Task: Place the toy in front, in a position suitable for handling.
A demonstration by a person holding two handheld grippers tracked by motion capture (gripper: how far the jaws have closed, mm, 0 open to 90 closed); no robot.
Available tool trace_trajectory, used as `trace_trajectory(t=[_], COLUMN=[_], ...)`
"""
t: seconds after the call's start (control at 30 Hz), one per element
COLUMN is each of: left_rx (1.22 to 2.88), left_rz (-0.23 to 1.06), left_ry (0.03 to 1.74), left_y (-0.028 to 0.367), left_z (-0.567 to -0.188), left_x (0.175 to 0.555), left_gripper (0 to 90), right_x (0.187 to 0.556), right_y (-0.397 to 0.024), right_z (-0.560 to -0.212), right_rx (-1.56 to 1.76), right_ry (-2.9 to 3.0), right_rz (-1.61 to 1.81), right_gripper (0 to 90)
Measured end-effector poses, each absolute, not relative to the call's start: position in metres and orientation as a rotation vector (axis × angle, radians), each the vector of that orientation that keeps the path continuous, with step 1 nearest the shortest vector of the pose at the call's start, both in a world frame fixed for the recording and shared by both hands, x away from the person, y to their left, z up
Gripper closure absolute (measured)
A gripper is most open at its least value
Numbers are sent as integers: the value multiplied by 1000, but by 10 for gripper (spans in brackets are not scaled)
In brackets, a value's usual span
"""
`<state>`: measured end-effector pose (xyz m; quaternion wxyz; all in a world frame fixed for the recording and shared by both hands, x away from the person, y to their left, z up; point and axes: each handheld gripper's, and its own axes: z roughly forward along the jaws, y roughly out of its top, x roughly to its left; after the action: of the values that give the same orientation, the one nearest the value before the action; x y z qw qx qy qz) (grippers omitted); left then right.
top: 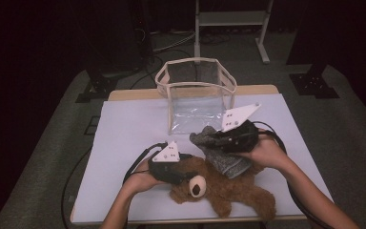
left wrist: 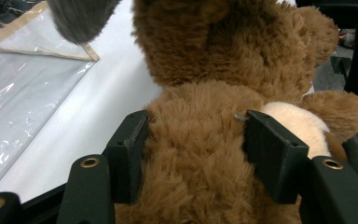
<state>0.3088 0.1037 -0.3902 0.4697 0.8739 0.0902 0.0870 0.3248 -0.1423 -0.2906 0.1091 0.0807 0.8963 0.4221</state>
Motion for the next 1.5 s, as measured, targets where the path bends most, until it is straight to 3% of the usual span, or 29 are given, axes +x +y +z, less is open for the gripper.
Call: trace_trajectory(t=[0.13,0.33,0.47,0.63,0.8,1.1,1.37,1.5], left_rx=[2137,2127,2136,2131,2131,2132,2135,2129], left_rz=[213,210,216,214,219,212,222,221], left_ry=[223,237,225,225,226,222,224,233], left_y=[104,103,101,100,102,101,100,102], left_z=[-391,-390,-390,-390,-390,-390,-390,-391], left_x=[309,310,309,309,308,311,310,312], left_gripper=[405,413,418,418,418,416,413,415], right_x=[335,351,347,334,336,320,306,313], right_y=[-148,-194,-196,-171,-157,-202,-166,-172], right_z=[-317,-362,-355,-335,-352,-344,-349,-358], right_rx=[307,559,555,406,367,469,321,360], right_ry=[2690,2705,2678,2671,2743,2687,2721,2727], right_rz=[1165,1193,1237,1259,1120,1248,1228,1211], right_gripper=[785,788,788,787,788,787,787,787])
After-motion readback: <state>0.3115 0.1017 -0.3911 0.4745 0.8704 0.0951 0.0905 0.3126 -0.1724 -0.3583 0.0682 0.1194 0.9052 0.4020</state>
